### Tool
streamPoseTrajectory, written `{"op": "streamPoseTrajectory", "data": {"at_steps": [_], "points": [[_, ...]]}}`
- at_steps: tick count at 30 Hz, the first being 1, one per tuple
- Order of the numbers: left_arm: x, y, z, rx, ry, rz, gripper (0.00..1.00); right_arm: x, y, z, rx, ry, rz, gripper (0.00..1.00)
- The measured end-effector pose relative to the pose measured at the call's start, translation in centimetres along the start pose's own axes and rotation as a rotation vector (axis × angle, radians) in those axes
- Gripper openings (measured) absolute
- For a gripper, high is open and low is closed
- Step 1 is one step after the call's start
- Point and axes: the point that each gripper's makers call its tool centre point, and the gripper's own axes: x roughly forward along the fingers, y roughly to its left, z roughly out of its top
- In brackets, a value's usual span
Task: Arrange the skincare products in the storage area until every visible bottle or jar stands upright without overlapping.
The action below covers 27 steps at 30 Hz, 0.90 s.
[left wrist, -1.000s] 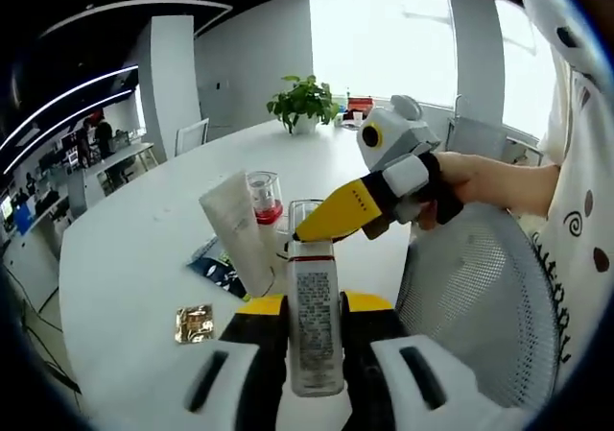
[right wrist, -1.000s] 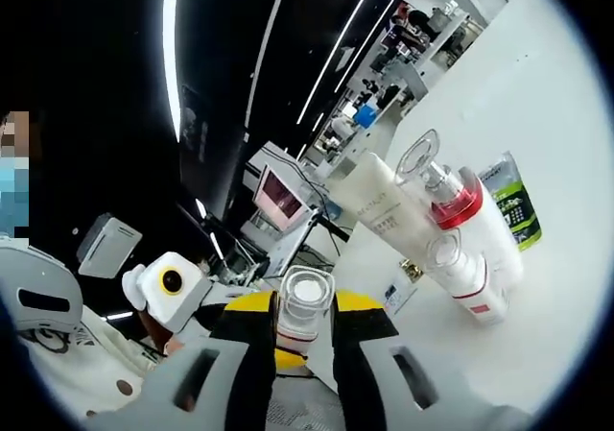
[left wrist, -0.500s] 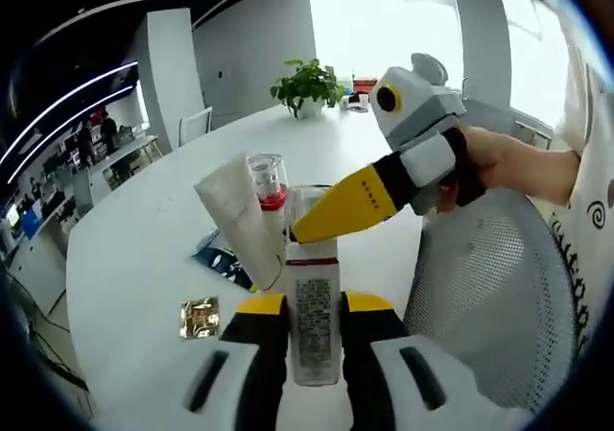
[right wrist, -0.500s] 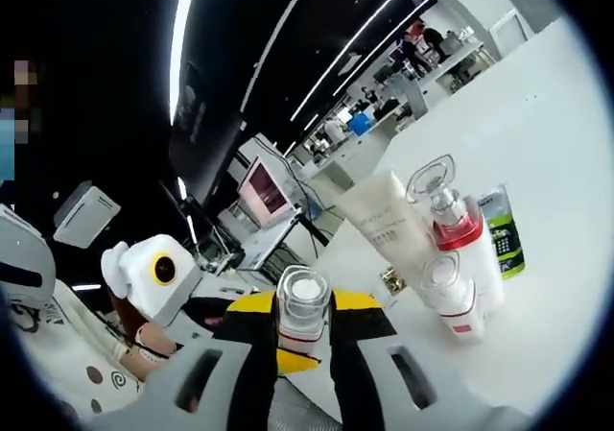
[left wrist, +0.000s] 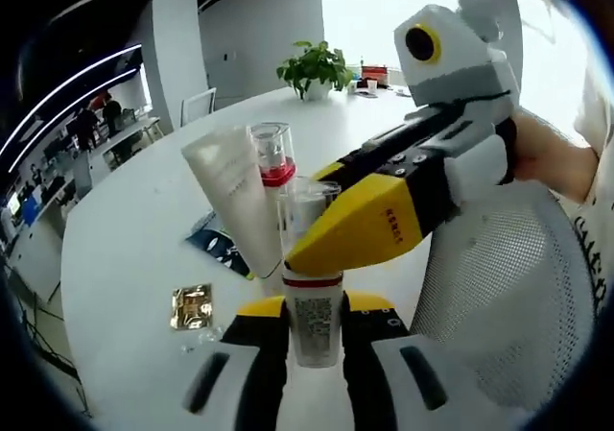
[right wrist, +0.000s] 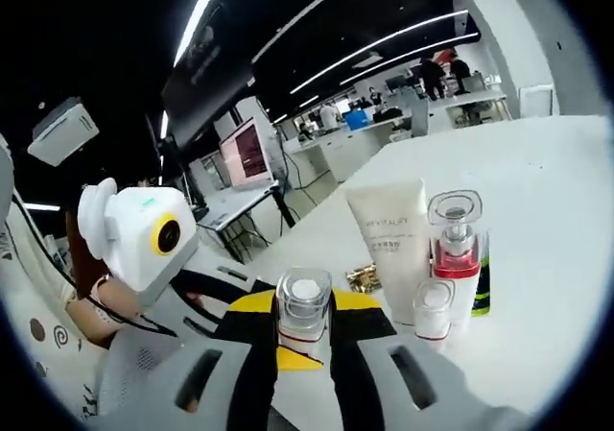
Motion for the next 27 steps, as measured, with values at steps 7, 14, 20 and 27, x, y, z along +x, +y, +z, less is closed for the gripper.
{"op": "streamPoseTrajectory", "data": {"at_steps": [7, 14, 20, 27], "points": [[0.9, 0.2, -0.3, 0.015, 0.019, -0.018, 0.2, 0.4, -0.3, -0.4, -0.079, 0.038, -0.041, 0.2], [2.1, 0.7, -1.0, 0.073, 0.04, -0.052, 0.2, 1.0, -0.3, -1.1, -0.174, 0.08, -0.076, 0.21], [2.9, 0.8, -1.2, 0.112, 0.053, -0.078, 0.2, 1.3, -0.5, -1.5, -0.195, 0.1, -0.08, 0.23], [3.4, 0.9, -1.5, 0.094, 0.029, -0.118, 0.19, 1.7, -1.1, -1.8, -0.2, 0.116, -0.073, 0.23]]}}
